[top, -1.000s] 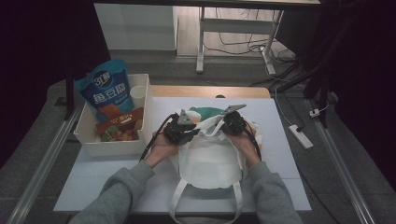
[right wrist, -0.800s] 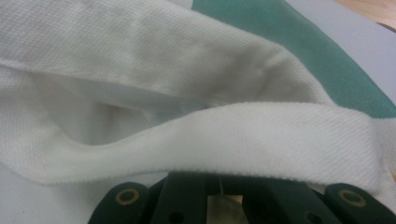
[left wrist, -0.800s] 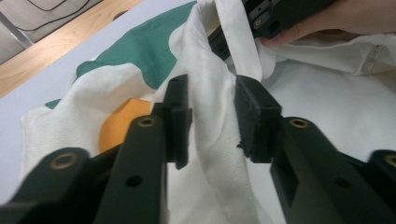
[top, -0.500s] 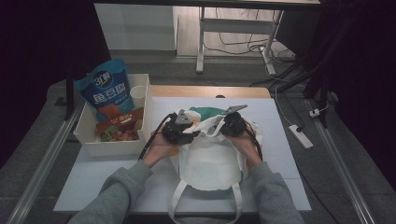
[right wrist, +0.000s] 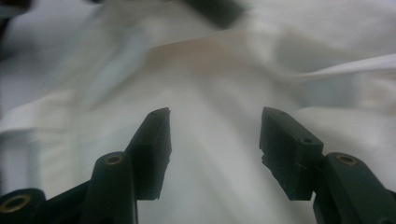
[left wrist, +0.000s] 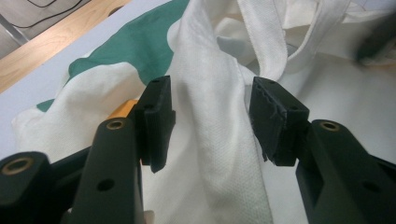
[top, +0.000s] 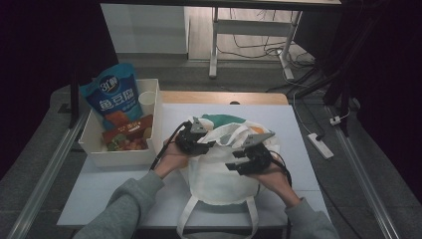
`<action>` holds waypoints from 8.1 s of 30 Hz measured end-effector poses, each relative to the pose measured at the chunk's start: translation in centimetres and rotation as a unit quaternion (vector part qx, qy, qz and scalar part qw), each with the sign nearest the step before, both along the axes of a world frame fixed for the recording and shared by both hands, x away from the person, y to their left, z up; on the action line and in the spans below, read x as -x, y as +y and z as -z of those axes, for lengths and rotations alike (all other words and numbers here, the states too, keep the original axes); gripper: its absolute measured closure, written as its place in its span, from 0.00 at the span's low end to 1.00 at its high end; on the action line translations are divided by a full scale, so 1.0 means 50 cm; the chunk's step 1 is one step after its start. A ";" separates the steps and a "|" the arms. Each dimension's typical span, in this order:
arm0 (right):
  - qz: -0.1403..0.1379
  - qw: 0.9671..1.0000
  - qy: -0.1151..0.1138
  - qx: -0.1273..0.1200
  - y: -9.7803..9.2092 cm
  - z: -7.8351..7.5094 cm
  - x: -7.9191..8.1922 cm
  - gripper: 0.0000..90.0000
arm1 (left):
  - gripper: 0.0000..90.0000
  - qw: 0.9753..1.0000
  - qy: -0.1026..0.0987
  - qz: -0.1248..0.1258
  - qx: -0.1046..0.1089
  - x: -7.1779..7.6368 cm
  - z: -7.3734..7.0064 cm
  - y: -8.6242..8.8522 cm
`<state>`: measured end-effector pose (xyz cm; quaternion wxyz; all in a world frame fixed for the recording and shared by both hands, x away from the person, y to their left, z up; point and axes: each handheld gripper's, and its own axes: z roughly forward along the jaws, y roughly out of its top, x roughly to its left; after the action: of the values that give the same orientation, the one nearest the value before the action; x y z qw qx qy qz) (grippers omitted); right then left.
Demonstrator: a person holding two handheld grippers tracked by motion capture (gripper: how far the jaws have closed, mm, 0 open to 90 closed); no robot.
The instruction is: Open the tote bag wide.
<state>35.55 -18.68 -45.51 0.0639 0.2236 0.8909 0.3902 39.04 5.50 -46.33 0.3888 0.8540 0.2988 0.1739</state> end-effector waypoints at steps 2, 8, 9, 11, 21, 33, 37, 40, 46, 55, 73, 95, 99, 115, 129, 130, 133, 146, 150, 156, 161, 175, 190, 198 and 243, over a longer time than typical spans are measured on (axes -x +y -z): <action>-0.022 1.000 0.003 -0.005 0.003 0.001 0.035 0.47 | 0.54 1.000 0.006 0.003 -0.003 -0.004 -0.004 -0.004; -0.057 0.998 0.017 -0.005 0.013 0.016 0.106 0.45 | 0.52 1.000 0.027 0.005 -0.006 -0.026 -0.006 -0.017; -0.061 0.998 0.020 -0.003 0.016 0.020 0.111 0.44 | 0.52 0.999 0.030 0.004 -0.009 -0.030 -0.006 -0.020; -0.071 0.997 0.020 0.004 0.021 0.025 0.121 0.44 | 0.52 0.999 0.038 0.004 -0.015 -0.038 -0.005 -0.025; -0.117 0.992 0.033 0.043 0.046 0.057 0.170 0.42 | 0.81 0.996 0.073 0.000 -0.042 -0.066 0.027 -0.026; -0.077 0.987 -0.008 0.138 0.049 0.106 0.153 0.95 | 0.89 0.998 0.045 -0.019 -0.026 -0.064 0.009 -0.007; -0.083 0.988 -0.017 0.125 0.039 0.088 0.158 0.96 | 0.89 0.999 0.031 -0.031 -0.011 -0.059 -0.009 0.012; -0.095 0.990 -0.021 0.098 0.027 0.056 0.169 0.96 | 0.89 0.999 0.019 -0.036 -0.004 -0.053 -0.021 0.026; -0.118 0.992 -0.044 0.013 -0.007 -0.042 0.201 0.97 | 0.90 0.999 -0.011 -0.035 0.028 -0.028 -0.057 0.044; -0.109 0.984 -0.125 -0.064 -0.040 -0.186 0.227 0.97 | 0.90 0.994 -0.074 -0.025 0.081 0.021 -0.130 0.049; -0.004 0.988 -0.140 -0.070 -0.042 -0.181 0.077 0.96 | 0.90 0.996 -0.049 -0.027 0.067 0.000 -0.104 0.036; -0.109 0.994 0.011 -0.006 0.033 -0.010 0.106 0.97 | 0.90 0.995 -0.046 -0.085 0.023 -0.038 -0.039 0.026; -0.152 0.987 0.042 0.009 0.054 0.014 0.134 0.97 | 0.90 0.994 -0.040 -0.102 0.022 -0.053 -0.030 0.030; -0.229 0.970 0.085 -0.014 0.067 0.000 0.198 0.97 | 0.90 0.993 -0.070 -0.093 0.028 -0.035 -0.046 0.012; -0.184 0.982 0.047 -0.008 0.055 0.023 0.162 0.96 | 0.90 0.993 -0.038 -0.113 -0.002 -0.072 -0.002 0.011; -0.181 0.982 0.046 -0.006 0.054 0.026 0.159 0.93 | 0.90 0.993 -0.034 -0.114 -0.002 -0.074 0.002 0.010; -0.174 0.983 0.057 -0.020 0.049 0.029 0.152 0.69 | 0.90 0.993 -0.034 -0.113 0.000 -0.074 0.004 0.011; 0.045 0.997 -0.068 -0.007 -0.058 -0.068 0.075 0.41 | 0.90 0.994 -0.039 -0.104 0.007 -0.061 -0.006 0.018; 0.090 0.993 -0.052 0.056 -0.054 -0.017 0.027 0.40 | 0.90 0.994 -0.038 -0.099 0.008 -0.059 -0.007 0.019; 0.112 0.991 -0.049 0.063 -0.061 0.006 -0.022 0.80 | 0.90 0.995 -0.036 -0.092 0.005 -0.058 -0.004 0.016; 0.115 0.990 -0.055 0.063 -0.063 0.002 -0.030 0.92 | 0.90 0.995 -0.036 -0.090 0.005 -0.057 -0.004 0.016; 0.200 0.966 -0.156 0.044 -0.120 -0.073 -0.043 0.95 | 0.90 0.995 -0.042 -0.091 0.012 -0.055 -0.008 0.022; 0.242 0.970 0.000 0.029 -0.204 0.023 -0.173 0.68 | 0.90 0.995 -0.035 -0.091 0.005 -0.060 -0.001 0.014; 0.179 0.981 -0.078 -0.016 -0.182 -0.100 -0.053 0.49 | 0.90 0.995 -0.024 -0.093 0.010 -0.065 0.002 0.021; 0.222 0.974 -0.005 0.047 -0.182 0.045 -0.170 0.98 | 0.89 0.997 -0.002 -0.078 -0.022 -0.093 0.035 -0.001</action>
<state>44.03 -27.80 -47.77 0.1638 0.4105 0.8362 0.3248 43.69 5.45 -48.10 0.3559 0.8359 0.3601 0.2120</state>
